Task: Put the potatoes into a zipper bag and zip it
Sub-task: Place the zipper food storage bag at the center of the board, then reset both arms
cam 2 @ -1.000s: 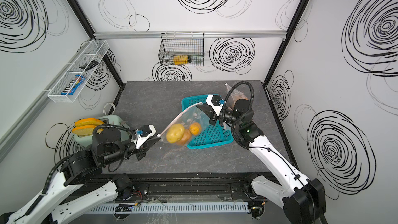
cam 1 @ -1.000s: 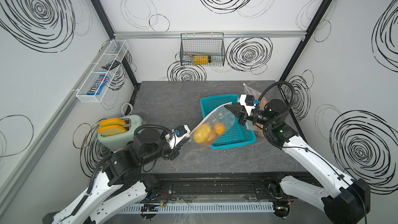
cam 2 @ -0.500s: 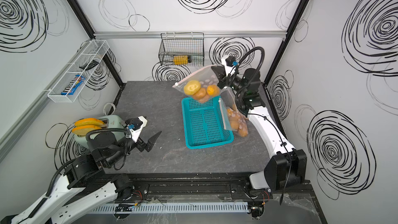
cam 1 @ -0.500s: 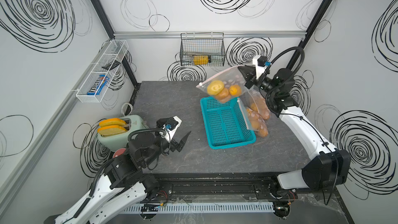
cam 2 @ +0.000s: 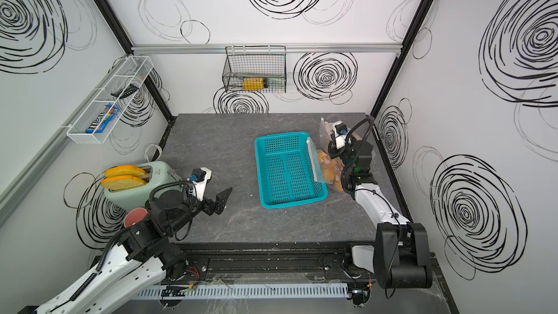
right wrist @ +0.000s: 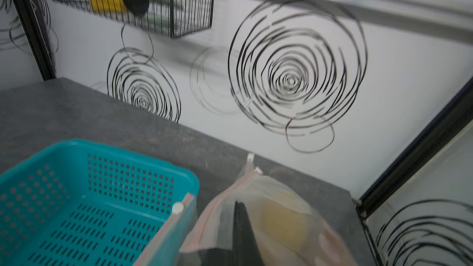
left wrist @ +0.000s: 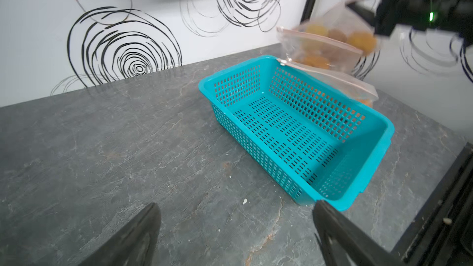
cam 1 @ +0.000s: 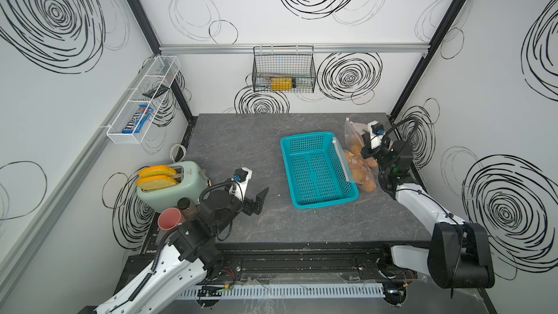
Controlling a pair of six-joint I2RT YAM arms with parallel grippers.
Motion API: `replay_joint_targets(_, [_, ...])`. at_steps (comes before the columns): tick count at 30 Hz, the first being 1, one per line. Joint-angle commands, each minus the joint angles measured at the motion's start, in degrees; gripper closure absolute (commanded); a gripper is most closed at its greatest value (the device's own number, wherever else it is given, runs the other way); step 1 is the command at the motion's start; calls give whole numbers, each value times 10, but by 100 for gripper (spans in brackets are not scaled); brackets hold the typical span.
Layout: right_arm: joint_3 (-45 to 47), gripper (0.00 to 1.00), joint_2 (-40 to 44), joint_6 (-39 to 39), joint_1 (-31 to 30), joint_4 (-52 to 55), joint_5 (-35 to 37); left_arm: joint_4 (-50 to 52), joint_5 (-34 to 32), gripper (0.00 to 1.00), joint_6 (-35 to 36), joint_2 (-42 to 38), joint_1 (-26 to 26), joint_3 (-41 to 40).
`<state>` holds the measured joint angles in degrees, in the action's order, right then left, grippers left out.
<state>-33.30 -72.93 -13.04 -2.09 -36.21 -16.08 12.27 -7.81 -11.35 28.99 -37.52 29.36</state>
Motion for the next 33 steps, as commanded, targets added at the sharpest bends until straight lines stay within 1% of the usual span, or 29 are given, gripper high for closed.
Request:
replay_joint_targets(1, [37,100,-17,-8,-15,-64,5,-74,0,4,-89,2,6,-21])
replay_joint_targets(2, [39,99,-20,4,-16,-56,8,-83,-8,4,-103,-1,5,-30])
replay_joint_targets(3, [36,93,-21,22,-17,-47,12,-98,-25,4,-120,-6,2,-41])
replay_joint_targets(4, [29,83,-21,43,-18,-39,14,-118,-49,4,-148,-11,-4,-58])
replay_joint_targets(6, [10,59,-13,65,-19,-7,0,-170,-89,4,-159,-13,-25,-99])
replay_joint_targets(8, [-9,35,14,83,-29,31,9,-220,-168,4,-127,-5,-56,-133])
replay_joint_targets(9, [-13,26,28,84,-36,46,22,-227,-204,4,-101,0,-66,-136])
replay_joint_targets(11, [-17,15,66,96,-49,78,61,-247,-285,4,-48,9,-84,-136])
replay_joint_targets(13, [-15,2,108,146,-56,113,144,-308,-352,4,35,16,-84,-152])
replay_joint_targets(15, [-6,3,152,248,-51,149,248,-365,-408,4,98,18,-70,-166])
replay_joint_targets(16, [11,3,177,271,-45,152,270,-382,-413,4,112,17,-55,-170])
replay_joint_targets(18, [61,3,224,278,-33,136,288,-380,-397,4,109,7,-28,-178])
replay_joint_targets(20, [120,3,263,274,-25,103,315,-379,-403,4,112,-7,-20,-198])
replay_joint_targets(22, [195,3,292,262,-20,42,345,-408,-434,4,149,-22,-24,-235])
replay_joint_targets(23, [222,2,297,245,-19,11,347,-430,-443,4,170,-27,-24,-256])
replay_joint_targets(25, [273,3,295,234,-16,-56,340,-506,-457,4,214,-28,-20,-308])
replay_joint_targets(26, [281,3,286,234,-14,-69,339,-539,-448,4,226,-25,-13,-334])
replay_joint_targets(27, [280,3,270,239,-13,-72,346,-587,-431,4,238,-20,9,-362])
replay_joint_targets(28, [273,3,252,245,-9,-63,346,-612,-431,4,233,-20,29,-368])
replay_joint_targets(29, [262,3,231,248,-3,-56,340,-587,-418,4,225,-26,37,-363])
replay_joint_targets(30, [257,3,204,243,2,-69,336,-584,-365,4,231,-31,47,-366])
replay_joint_targets(31, [260,3,175,242,6,-97,335,-613,-311,4,231,-28,71,-379])
replay_joint_targets(32, [266,3,148,246,11,-126,335,-635,-271,4,226,-21,93,-386])
replay_joint_targets(33, [275,3,114,250,17,-175,335,-657,-241,4,211,-2,128,-388])
